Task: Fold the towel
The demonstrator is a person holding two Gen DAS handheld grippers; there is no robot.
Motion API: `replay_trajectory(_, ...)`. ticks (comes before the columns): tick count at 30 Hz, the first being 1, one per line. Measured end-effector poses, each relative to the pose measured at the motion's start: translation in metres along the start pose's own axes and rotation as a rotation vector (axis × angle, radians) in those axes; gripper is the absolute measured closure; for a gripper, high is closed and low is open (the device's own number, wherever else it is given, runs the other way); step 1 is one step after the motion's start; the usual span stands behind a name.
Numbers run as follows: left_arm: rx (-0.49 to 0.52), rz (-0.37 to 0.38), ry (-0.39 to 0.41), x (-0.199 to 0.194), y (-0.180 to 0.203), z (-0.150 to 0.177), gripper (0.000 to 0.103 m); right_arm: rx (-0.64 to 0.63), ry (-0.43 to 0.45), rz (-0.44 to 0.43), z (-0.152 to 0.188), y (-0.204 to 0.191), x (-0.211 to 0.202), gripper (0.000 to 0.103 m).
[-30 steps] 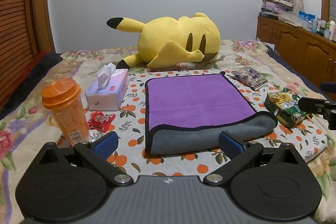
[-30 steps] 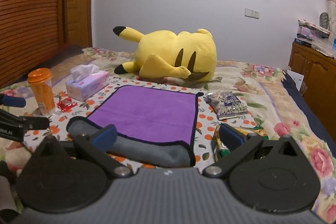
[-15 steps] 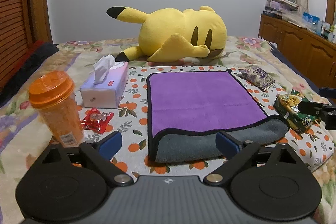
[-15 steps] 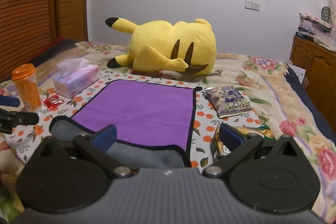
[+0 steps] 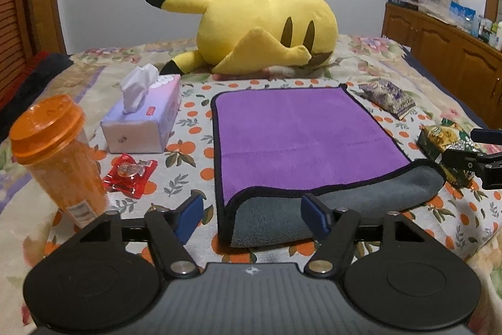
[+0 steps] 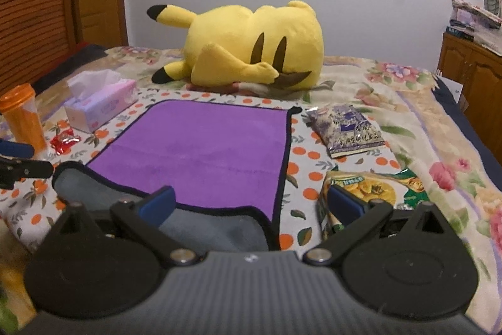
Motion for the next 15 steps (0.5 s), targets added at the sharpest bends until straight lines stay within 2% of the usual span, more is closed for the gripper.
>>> replay_trajectory(8,-0.012,0.004,-0.028,0.020,-0.005,0.002,0.019,0.018,-0.051,-0.031,0.008,0.003,0.016,0.001)
replay_trajectory(10,-0.015,0.008,-0.038,0.025,-0.006,0.002,0.021,0.019,-0.066,-0.038,0.012,0.004,0.019,0.005)
replay_trajectory(12,-0.021,0.009,-0.047,0.029,-0.008,0.004,0.024,0.028,-0.089,-0.052,0.015,0.005,0.023,0.014)
replay_trajectory(15,-0.025,0.010,-0.061,0.035,-0.010,0.006,0.027,0.037,-0.114,-0.064,0.019,0.006,0.027,0.015)
Point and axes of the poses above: each gripper's, at about its wrist camera, not at the fingertips, and x roughly the way its jaws point, y to its right, z to its underside, the point moved 5 cm from there along x, roughly the way its jaws point, and after that the axes turned 9 degrees about y, right-handed, at the moved point
